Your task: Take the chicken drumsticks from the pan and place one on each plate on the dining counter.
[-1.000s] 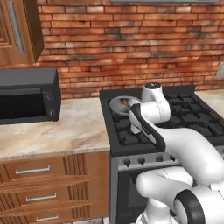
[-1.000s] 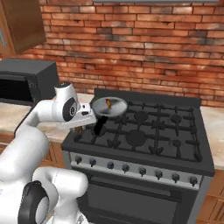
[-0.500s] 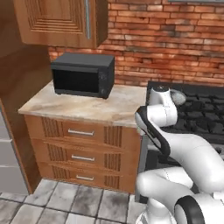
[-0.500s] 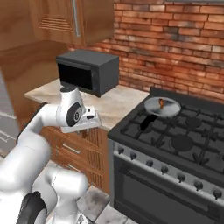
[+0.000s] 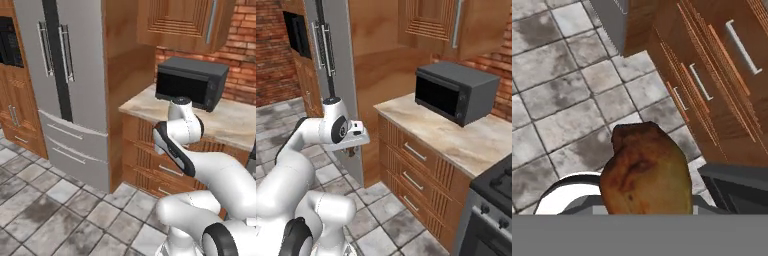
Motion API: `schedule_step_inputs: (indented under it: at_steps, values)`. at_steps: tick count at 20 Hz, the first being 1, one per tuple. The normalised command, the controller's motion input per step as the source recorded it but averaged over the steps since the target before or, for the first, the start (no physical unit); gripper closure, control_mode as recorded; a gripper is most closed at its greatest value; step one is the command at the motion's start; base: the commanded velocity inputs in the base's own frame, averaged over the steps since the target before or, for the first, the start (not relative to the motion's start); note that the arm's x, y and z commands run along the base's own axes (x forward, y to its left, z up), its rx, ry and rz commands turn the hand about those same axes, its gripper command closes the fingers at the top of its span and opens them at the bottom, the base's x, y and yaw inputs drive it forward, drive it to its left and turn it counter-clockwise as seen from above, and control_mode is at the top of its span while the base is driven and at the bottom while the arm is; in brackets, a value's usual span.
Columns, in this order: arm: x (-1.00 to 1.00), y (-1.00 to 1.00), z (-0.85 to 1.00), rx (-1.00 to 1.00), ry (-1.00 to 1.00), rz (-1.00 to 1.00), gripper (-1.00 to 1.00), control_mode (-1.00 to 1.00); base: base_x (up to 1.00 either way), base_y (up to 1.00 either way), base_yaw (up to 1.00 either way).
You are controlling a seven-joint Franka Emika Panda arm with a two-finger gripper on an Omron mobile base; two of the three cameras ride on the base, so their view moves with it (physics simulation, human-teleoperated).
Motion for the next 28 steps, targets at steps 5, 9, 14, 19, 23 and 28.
schedule_step_inputs:
  at_steps: [5,9,14,19,23,28]
  values:
    - [0.00,0.00,0.00,0.00,0.00,0.00,1.00,1.00,0.29,1.00,0.36]
    - [0.00,0.00,0.00,0.00,0.00,0.00,1.00,1.00,0.67,1.00,0.30]
    - [0.00,0.00,0.00,0.00,0.00,0.00,1.00,1.00,0.96,0.95,0.28]
    - [0.00,0.00,0.00,0.00,0.00,0.00,1.00,1.00,1.00,0.72,0.27]
    - [0.00,0.00,0.00,0.00,0.00,0.00,1.00,1.00,1.00,0.63,0.34]
    - [0.00,0.00,0.00,0.00,0.00,0.00,1.00,1.00,0.92,0.52,0.43]
